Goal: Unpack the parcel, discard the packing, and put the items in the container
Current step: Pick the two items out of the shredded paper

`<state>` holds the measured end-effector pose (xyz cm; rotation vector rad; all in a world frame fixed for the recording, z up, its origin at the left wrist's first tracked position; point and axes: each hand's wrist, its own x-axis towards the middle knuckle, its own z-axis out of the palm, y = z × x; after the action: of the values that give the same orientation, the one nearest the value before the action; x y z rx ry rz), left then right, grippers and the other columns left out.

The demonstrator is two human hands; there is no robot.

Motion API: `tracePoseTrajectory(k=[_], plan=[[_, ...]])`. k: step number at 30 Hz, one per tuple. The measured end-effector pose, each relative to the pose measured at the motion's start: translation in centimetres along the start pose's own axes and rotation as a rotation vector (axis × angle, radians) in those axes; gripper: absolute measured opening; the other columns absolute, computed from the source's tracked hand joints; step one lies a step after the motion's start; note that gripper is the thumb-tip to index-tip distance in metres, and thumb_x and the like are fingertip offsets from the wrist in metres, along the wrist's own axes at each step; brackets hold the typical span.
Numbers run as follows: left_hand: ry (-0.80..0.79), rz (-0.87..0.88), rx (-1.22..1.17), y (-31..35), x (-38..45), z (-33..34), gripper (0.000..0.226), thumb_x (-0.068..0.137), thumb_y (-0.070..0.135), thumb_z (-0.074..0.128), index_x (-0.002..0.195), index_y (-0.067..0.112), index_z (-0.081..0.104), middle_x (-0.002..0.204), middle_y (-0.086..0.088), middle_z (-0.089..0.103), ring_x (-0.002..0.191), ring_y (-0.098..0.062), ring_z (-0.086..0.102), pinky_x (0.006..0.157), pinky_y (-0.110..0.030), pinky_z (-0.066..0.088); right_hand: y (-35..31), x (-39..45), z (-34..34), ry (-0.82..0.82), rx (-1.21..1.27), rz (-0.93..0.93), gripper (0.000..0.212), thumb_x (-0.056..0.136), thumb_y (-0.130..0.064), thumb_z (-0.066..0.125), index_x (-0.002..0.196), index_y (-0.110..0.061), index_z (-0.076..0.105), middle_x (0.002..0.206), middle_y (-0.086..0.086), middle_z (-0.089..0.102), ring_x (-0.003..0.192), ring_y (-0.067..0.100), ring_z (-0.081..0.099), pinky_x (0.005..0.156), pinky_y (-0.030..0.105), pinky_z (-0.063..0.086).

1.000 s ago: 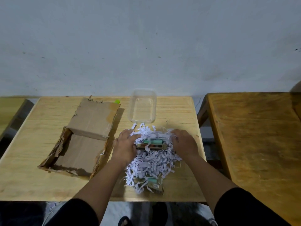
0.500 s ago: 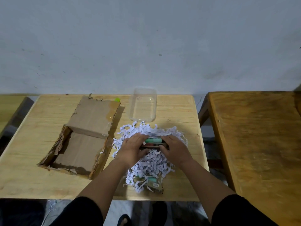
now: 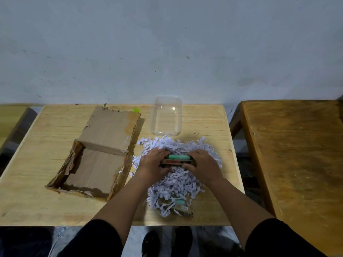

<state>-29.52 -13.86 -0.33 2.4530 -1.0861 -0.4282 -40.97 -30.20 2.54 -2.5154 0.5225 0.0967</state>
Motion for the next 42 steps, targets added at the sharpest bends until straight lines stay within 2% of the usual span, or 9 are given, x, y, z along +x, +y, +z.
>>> tracePoseTrajectory(k=[5, 14, 18, 24, 28, 33, 36, 39, 42], plan=[[0.058, 0.045, -0.058, -0.4, 0.0, 0.8, 0.061, 0.065, 0.030, 0.079, 0.121, 0.018, 0.058, 0.121, -0.006, 0.061, 0.116, -0.031, 0.050, 0.093, -0.042, 0.045, -0.1, -0.5, 0.4, 0.050, -0.025, 0.108, 0.048, 0.084, -0.029, 0.063, 0.126, -0.010, 0.054, 0.121, 0.013, 0.058, 0.114, 0.029, 0.050, 0.095, 0.038, 0.043], [-0.003, 0.041, -0.035, -0.3, 0.1, 0.5, 0.063, 0.073, 0.032, 0.074, 0.130, 0.019, 0.051, 0.137, -0.005, 0.051, 0.130, -0.029, 0.039, 0.111, -0.042, 0.026, -1.7, -2.9, 0.2, 0.284, -0.095, 0.178, 0.020, 0.075, -0.027, 0.072, 0.083, -0.009, 0.070, 0.085, 0.008, 0.063, 0.086, 0.030, 0.054, 0.074, 0.032, 0.036], [-0.001, 0.064, -0.038, -0.4, 0.2, 0.4, 0.061, 0.074, 0.030, 0.074, 0.128, 0.014, 0.052, 0.136, -0.009, 0.052, 0.129, -0.032, 0.040, 0.109, -0.042, 0.028, -2.7, -4.4, -0.9, 0.408, 0.096, 0.274, 0.014, 0.075, -0.019, 0.074, 0.081, -0.007, 0.071, 0.083, 0.011, 0.062, 0.080, 0.025, 0.057, 0.071, 0.028, 0.041], [-0.085, 0.028, 0.026, -0.7, 0.4, 0.7, 0.068, 0.077, 0.044, 0.067, 0.136, 0.021, 0.042, 0.146, -0.005, 0.041, 0.135, -0.028, 0.031, 0.114, -0.045, 0.023, -3.9, -4.3, -2.5, 0.655, 0.420, 0.483, 0.022, 0.074, -0.016, 0.076, 0.093, -0.006, 0.072, 0.087, 0.007, 0.061, 0.074, 0.014, 0.053, 0.063, 0.000, 0.036], [-0.092, 0.028, 0.032, -0.7, 0.5, 0.7, 0.067, 0.078, 0.042, 0.068, 0.137, 0.022, 0.042, 0.147, -0.003, 0.039, 0.137, -0.027, 0.028, 0.114, -0.044, 0.022, -3.4, -2.0, -3.3, 0.696, 0.540, 0.565, 0.026, 0.075, -0.019, 0.075, 0.099, -0.008, 0.071, 0.091, 0.005, 0.061, 0.078, 0.014, 0.054, 0.071, 0.018, 0.043], [-0.033, 0.065, -0.001, -0.7, 0.5, 0.8, 0.064, 0.072, 0.035, 0.075, 0.129, 0.017, 0.052, 0.136, -0.009, 0.052, 0.129, -0.032, 0.041, 0.110, -0.046, 0.031, -1.1, 2.5, -4.1, 0.674, 0.643, 0.619, 0.024, 0.077, -0.018, 0.074, 0.098, -0.008, 0.071, 0.087, 0.005, 0.062, 0.074, 0.015, 0.055, 0.068, 0.027, 0.048], [-0.003, 0.049, -0.017, -1.1, 0.3, 1.3, 0.062, 0.067, 0.044, 0.068, 0.122, 0.017, 0.058, 0.127, -0.008, 0.059, 0.119, -0.033, 0.051, 0.099, -0.050, 0.043, 0.5, 5.0, -4.1, 0.637, 0.599, 0.625, 0.020, 0.079, -0.021, 0.070, 0.095, -0.010, 0.072, 0.081, 0.003, 0.064, 0.073, 0.015, 0.056, 0.064, 0.029, 0.049], [0.027, 0.028, -0.046, -1.1, 0.1, 1.5, 0.061, 0.068, 0.046, 0.061, 0.122, 0.018, 0.058, 0.128, -0.006, 0.058, 0.123, -0.032, 0.047, 0.103, -0.047, 0.040, 1.9, 7.3, -3.8, 0.606, 0.541, 0.666, 0.017, 0.081, -0.020, 0.066, 0.093, -0.010, 0.072, 0.087, 0.005, 0.068, 0.076, 0.017, 0.058, 0.063, 0.027, 0.046], [0.028, 0.006, -0.042, -0.7, -0.1, 1.3, 0.060, 0.070, 0.043, 0.060, 0.126, 0.022, 0.055, 0.133, -0.003, 0.053, 0.128, -0.028, 0.040, 0.105, -0.045, 0.036, 3.0, 9.1, -3.3, 0.550, 0.421, 0.669, 0.022, 0.084, -0.022, 0.063, 0.099, -0.008, 0.071, 0.102, 0.011, 0.070, 0.091, 0.024, 0.062, 0.080, 0.033, 0.052]])
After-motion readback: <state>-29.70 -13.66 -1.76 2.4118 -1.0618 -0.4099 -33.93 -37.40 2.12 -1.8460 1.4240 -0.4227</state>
